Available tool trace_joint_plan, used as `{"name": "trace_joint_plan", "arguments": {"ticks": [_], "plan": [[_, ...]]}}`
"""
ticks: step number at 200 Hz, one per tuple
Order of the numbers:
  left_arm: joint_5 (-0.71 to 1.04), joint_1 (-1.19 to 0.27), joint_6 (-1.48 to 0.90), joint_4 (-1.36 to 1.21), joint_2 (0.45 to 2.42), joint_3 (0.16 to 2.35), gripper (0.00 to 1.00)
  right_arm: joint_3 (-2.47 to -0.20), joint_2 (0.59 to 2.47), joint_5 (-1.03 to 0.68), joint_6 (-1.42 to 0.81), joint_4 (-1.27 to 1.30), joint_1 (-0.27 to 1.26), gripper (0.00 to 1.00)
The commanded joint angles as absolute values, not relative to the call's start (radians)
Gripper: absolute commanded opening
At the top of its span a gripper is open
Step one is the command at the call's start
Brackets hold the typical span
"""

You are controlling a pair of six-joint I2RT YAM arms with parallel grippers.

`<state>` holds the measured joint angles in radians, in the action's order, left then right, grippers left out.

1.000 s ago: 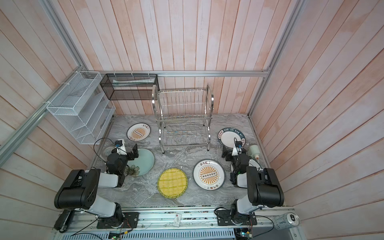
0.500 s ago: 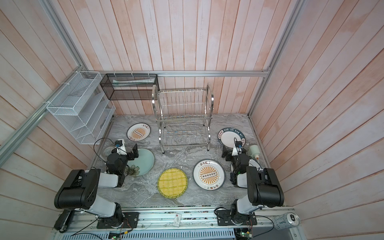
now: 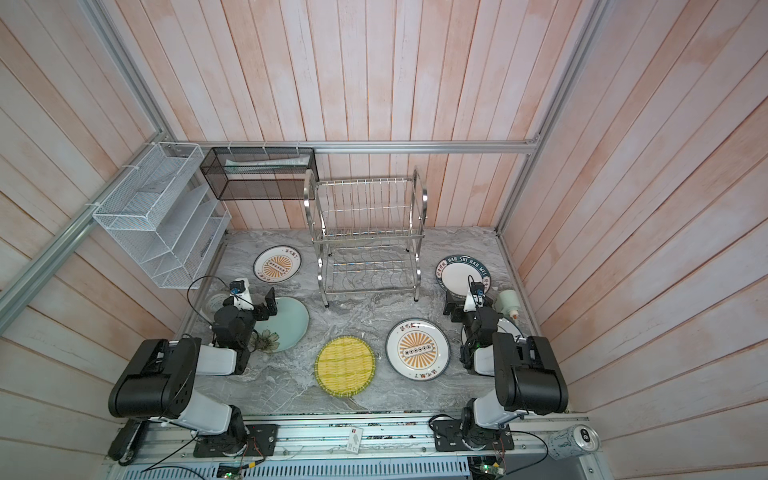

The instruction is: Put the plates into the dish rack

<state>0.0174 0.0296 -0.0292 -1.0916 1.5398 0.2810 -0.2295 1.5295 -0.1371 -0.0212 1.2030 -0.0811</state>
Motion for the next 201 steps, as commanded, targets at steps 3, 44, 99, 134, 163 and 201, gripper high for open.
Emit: {"name": "trace_joint_plan", "arguments": {"ticks": [3,44,99,134,163,201], "plan": [[0.003,0.026,-0.023,-1.092,1.539,0.295,1.00,-0.244,1.519,-0.148,-0.011,1.201,-0.086,0.98],[0.003,0.026,-0.023,-1.092,1.540,0.295,1.00,-0.244,1.518,-0.148,-0.012,1.203,-0.086,0.98],[0.024,0.012,0.000,-1.049,1.524,0.312,1.00,-0.270,1.468,-0.102,-0.019,1.126,-0.073,0.98],[-0.016,0.008,-0.015,-0.808,1.457,0.415,1.00,-0.311,1.356,0.034,-0.109,0.929,-0.063,0.98],[-0.003,0.005,-0.038,-0.642,1.375,0.483,1.00,-0.360,1.322,-0.012,-0.122,0.822,-0.064,0.98],[0.038,-0.003,-0.231,-0.571,1.219,0.513,1.00,-0.396,1.216,-0.044,-0.187,0.700,-0.060,0.98]]}}
